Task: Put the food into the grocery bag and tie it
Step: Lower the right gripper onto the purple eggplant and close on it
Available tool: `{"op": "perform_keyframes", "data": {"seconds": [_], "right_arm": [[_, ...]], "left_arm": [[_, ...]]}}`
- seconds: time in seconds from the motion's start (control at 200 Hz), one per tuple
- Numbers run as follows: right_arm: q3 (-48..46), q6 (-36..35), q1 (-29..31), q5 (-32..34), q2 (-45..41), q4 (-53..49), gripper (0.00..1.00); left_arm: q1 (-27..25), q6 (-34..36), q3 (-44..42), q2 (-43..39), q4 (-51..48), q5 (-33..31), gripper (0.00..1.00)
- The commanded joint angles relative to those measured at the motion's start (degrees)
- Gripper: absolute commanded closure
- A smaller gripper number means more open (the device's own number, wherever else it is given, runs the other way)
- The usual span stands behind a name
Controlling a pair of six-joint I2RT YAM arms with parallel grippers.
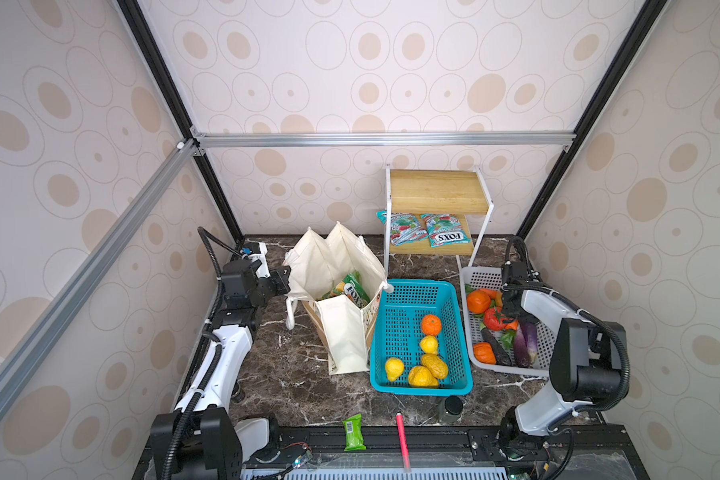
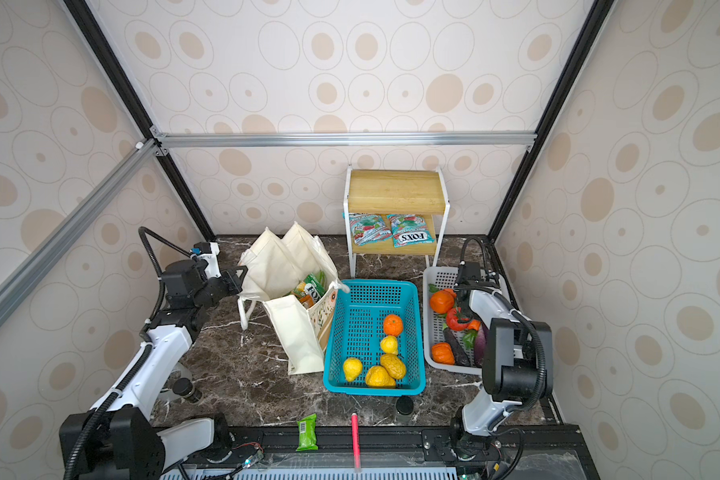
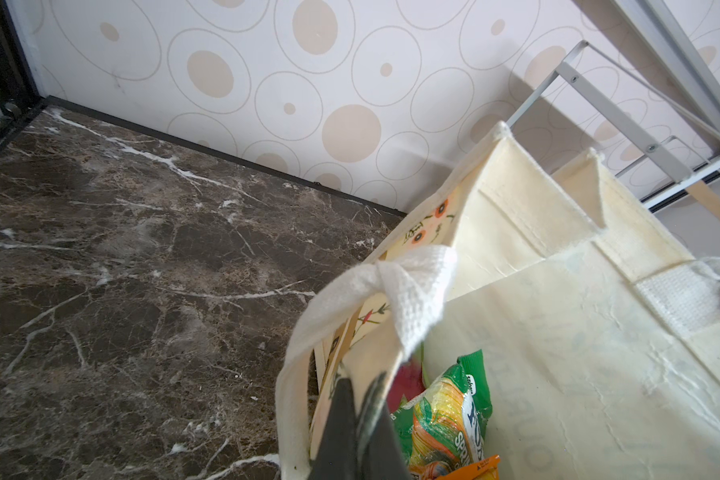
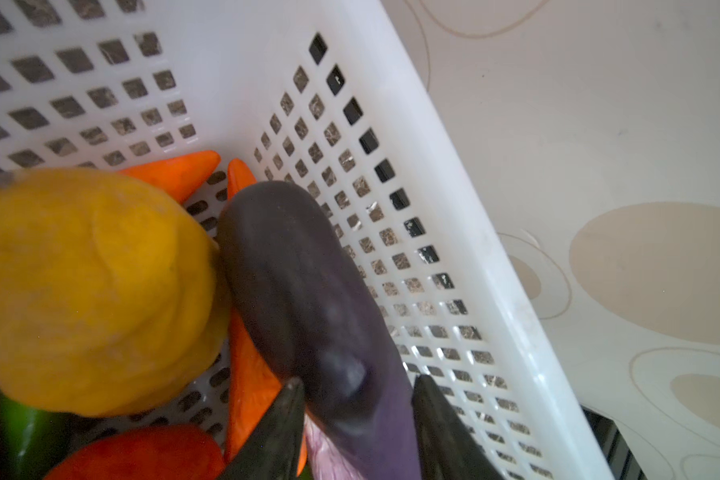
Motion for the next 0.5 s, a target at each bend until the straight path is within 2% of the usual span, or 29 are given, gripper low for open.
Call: {"op": "perform_keyframes", "data": {"seconds": [0.0, 0.23, 0.255, 0.3, 0.32, 0.34, 0.35, 0.44, 0.495], "right_arm": [[0.91, -3.07, 0.0, 1.28, 1.0, -0.23, 0.6], [3.15, -4.94, -0.09, -2.24, 5.34, -1.43, 0.55], [3.46, -4.76, -0.11, -2.57, 5.55, -1.75, 0.5], [3.58, -4.74, -0.09, -3.35, 5.62, -1.62, 0.35], [3.58, -4.72, -0.09, -3.42, 5.61, -1.46, 0.26], [3.58, -4.72, -0.15, -3.61, 5.61, -1.31, 0.07], [3.58, -4.78, -0.17, -3.73, 5.61, -1.31, 0.02], [4.11, -4.47, -0.6, -4.11, 6.24, -1.6, 0.0], [4.2, -4.58, -0.61, -4.05, 6.77, -1.51, 0.02]], "left_arm": [[0.51, 1.54, 1.32, 0.06, 3.07, -0.41, 1.0], [0.52, 1.52, 1.31, 0.36, 3.11, -0.34, 1.0], [0.52, 1.52, 1.3, 0.45, 3.08, -0.45, 1.0], [0.51, 1.5, 1.3, 0.54, 2.99, -0.48, 1.0], [0.56, 1.61, 1.38, 0.54, 2.95, -0.45, 1.0], [0.51, 1.57, 1.44, 0.63, 2.94, -0.46, 1.0], [0.51, 1.61, 1.4, 0.63, 2.94, -0.45, 1.0], [0.56, 1.62, 1.3, 0.72, 3.11, -0.47, 1.0], [0.54, 1.62, 1.36, 0.72, 3.03, -0.4, 1.0]]}}
